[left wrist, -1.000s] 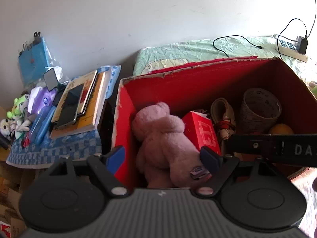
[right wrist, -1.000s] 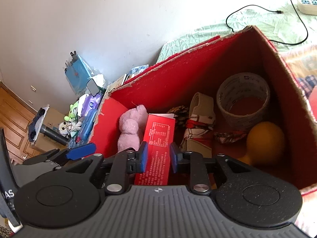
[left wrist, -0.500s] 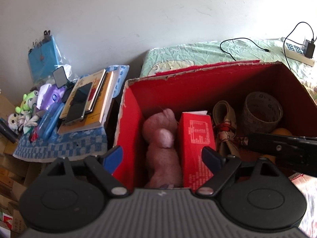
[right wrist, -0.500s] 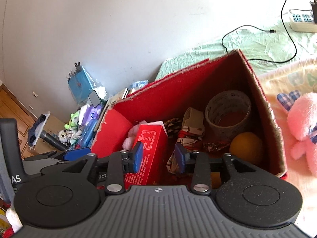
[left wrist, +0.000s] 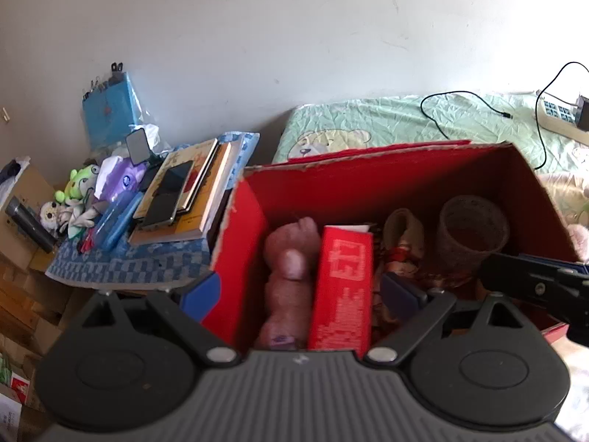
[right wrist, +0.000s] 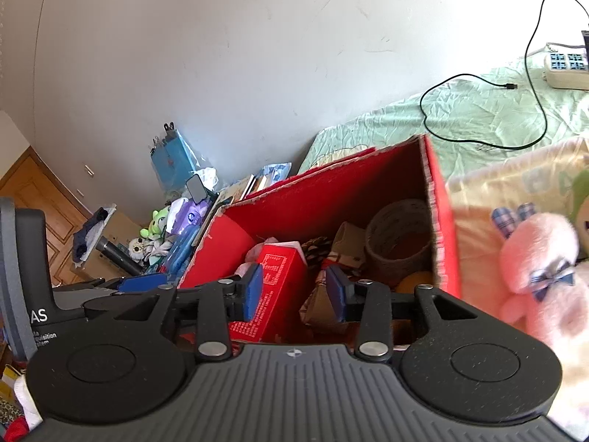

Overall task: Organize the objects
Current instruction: 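Move the right gripper back to the plush pile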

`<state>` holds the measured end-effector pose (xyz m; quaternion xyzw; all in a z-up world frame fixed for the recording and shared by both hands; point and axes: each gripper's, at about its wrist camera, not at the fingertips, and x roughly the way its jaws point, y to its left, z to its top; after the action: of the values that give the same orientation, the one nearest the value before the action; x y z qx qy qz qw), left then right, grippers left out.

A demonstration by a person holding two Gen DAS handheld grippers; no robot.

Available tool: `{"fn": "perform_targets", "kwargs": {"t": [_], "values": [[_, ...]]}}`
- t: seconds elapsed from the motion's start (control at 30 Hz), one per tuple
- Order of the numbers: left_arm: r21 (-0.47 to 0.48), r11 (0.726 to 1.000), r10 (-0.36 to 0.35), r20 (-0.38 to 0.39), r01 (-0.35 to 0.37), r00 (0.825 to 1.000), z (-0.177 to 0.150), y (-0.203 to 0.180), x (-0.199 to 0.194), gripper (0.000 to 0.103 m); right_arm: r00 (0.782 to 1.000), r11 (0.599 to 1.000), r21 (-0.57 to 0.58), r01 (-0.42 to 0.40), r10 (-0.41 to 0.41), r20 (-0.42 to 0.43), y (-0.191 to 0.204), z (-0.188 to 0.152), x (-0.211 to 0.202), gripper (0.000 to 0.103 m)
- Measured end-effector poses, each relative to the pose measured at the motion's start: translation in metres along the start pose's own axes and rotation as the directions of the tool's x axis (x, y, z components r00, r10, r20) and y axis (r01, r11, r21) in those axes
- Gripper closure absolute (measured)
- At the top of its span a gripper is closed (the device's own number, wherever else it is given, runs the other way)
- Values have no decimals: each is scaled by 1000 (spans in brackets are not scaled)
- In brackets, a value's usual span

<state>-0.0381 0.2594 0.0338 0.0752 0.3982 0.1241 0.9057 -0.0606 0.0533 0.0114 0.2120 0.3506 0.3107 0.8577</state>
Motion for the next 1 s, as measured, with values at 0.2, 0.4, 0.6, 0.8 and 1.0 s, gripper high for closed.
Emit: {"fn": "perform_targets", "kwargs": {"t": [0.2,0.4,0.6,0.8,1.0], "values": [[-3,1000,8,12,-8,1000,-1,-29,-16,9,1000,1000,14,-3,3,9,-22,5,-24,61],[-3,1000,9,12,-9,1000,0,-58,-28,8,1000,1000,15,-2,2,12,-41,10,-44,60],[-7,1000,9,14,-9,1000,1,-84,-37,5,1000,1000,22,-11,11,-1,-58,12,-58,49],[-11,1000,4,-9,-4,1000,-2,-104,-39,5,999,999,29,-22,23,-23,-73,11,-66,49],[-15,1000,2,-23,-2,1000,-3,-120,-43,5,999,998,52,-16,18,-40,-90,10,-72,49]]}}
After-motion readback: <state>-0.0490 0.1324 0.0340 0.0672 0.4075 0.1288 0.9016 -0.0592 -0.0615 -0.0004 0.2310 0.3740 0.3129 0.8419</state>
